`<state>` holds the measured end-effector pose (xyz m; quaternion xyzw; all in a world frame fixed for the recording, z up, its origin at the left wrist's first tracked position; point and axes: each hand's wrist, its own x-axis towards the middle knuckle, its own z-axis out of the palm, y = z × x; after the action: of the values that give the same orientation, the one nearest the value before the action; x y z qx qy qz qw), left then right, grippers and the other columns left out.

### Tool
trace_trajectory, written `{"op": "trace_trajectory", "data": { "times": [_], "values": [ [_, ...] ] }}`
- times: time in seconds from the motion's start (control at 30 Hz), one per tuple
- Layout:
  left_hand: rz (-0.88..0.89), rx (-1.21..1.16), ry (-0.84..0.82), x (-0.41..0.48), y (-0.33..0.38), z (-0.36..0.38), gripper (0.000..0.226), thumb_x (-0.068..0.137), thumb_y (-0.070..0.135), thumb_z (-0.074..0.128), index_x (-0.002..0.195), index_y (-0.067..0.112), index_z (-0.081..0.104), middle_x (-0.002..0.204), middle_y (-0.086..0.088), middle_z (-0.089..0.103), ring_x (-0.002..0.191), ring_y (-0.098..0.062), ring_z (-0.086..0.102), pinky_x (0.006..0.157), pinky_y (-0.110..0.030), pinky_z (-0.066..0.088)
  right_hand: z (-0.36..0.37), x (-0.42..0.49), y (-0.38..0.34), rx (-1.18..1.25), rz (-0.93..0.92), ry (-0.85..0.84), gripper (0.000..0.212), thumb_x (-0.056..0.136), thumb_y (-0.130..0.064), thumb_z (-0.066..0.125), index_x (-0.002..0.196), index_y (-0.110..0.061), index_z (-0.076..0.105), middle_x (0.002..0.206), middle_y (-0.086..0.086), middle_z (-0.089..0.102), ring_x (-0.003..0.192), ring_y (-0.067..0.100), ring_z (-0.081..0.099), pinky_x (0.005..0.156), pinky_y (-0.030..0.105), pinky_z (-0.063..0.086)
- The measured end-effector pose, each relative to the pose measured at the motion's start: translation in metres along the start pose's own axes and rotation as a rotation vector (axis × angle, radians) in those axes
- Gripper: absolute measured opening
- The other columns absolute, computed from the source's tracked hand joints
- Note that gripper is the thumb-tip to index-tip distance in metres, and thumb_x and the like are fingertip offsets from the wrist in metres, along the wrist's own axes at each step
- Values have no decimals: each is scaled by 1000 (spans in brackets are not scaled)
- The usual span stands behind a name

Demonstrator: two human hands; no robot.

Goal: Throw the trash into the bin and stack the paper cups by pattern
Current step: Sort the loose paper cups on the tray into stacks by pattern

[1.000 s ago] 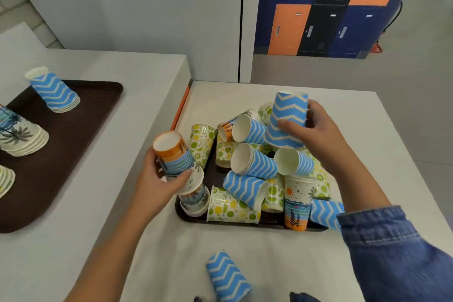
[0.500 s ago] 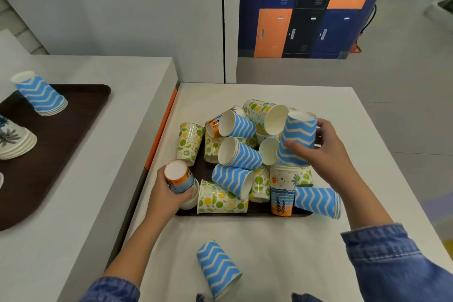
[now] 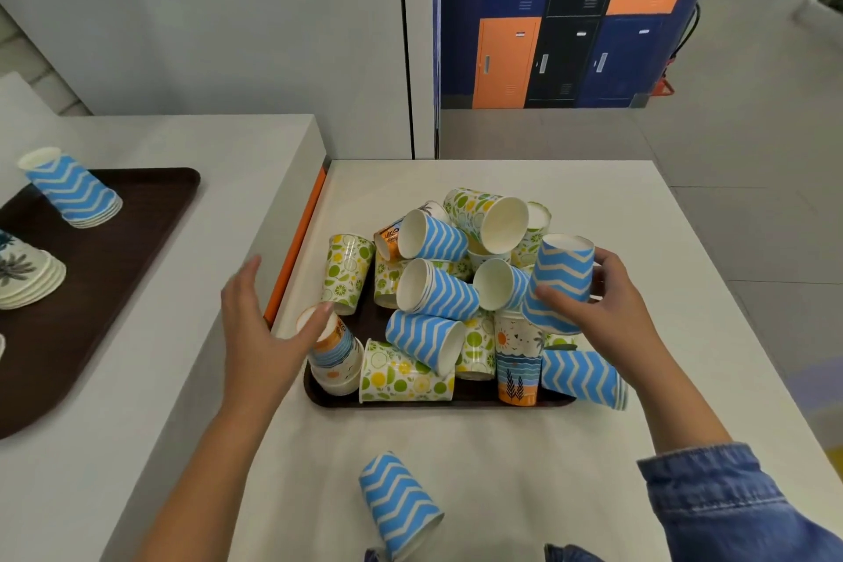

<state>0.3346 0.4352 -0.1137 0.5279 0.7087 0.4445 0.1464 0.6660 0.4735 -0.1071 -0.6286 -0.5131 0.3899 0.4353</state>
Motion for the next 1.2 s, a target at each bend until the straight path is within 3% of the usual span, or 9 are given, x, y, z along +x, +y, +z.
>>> {"op": "trace_trajectory", "data": {
  "times": [0.13, 0.23, 0.33, 0.43, 0.7, 1.03, 1.2],
  "values": [
    [382, 149, -24, 21, 45, 1, 64, 74, 49, 65, 126, 15, 52, 129, -5, 46, 125, -14, 38, 104, -10, 21, -4, 7, 0, 23, 1, 12, 65, 76, -26, 77, 131, -19, 42, 110, 0, 60, 90, 1, 60, 61, 16, 48],
    [627, 386, -265, 33, 83, 27, 56, 75, 52, 59, 118, 16, 61, 120, -4, 55, 118, -21, 46, 100, -26, 30, -6, 13, -1, 37, -5, 17, 66, 76, -27, 77, 132, -19, 42, 110, 0, 60, 90, 1, 60, 61, 17, 49],
    [780, 786, -584, 39, 106, 71, 52, 83, 49, 57, 125, 19, 54, 125, 0, 50, 122, -20, 40, 102, -36, 29, -5, 18, -1, 48, 3, 15, 68, 75, -31, 78, 132, -20, 43, 110, 0, 59, 95, 5, 60, 67, 21, 51],
    [890, 1117, -724, 45, 111, 111, 44, 85, 46, 55, 116, 14, 57, 118, -5, 53, 114, -24, 45, 97, -41, 33, -2, 21, 0, 63, 12, 13, 67, 75, -33, 78, 131, -21, 43, 112, 0, 59, 96, 5, 60, 70, 23, 51],
    [828, 1506, -927, 55, 114, 162, 39, 86, 47, 56, 109, 16, 58, 110, -4, 58, 108, -25, 50, 99, -47, 33, -2, 28, 0, 148, 36, 22, 67, 74, -34, 77, 131, -21, 44, 112, 2, 61, 95, 10, 63, 67, 20, 51],
    [854, 1557, -985, 53, 112, 173, 31, 83, 45, 61, 88, 16, 50, 73, -1, 44, 97, -24, 55, 94, -46, 36, 0, 29, -2, 250, 66, 44, 65, 75, -31, 76, 131, -20, 45, 112, 1, 60, 93, 5, 63, 65, 17, 50],
    [882, 1470, -955, 56, 107, 169, 35, 82, 47, 62, 99, 17, 59, 87, -1, 54, 94, -23, 55, 90, -43, 37, 2, 30, -3, 278, 76, 31, 65, 74, -33, 76, 131, -20, 46, 114, 2, 61, 96, 10, 64, 66, 19, 50]
  ]
}}
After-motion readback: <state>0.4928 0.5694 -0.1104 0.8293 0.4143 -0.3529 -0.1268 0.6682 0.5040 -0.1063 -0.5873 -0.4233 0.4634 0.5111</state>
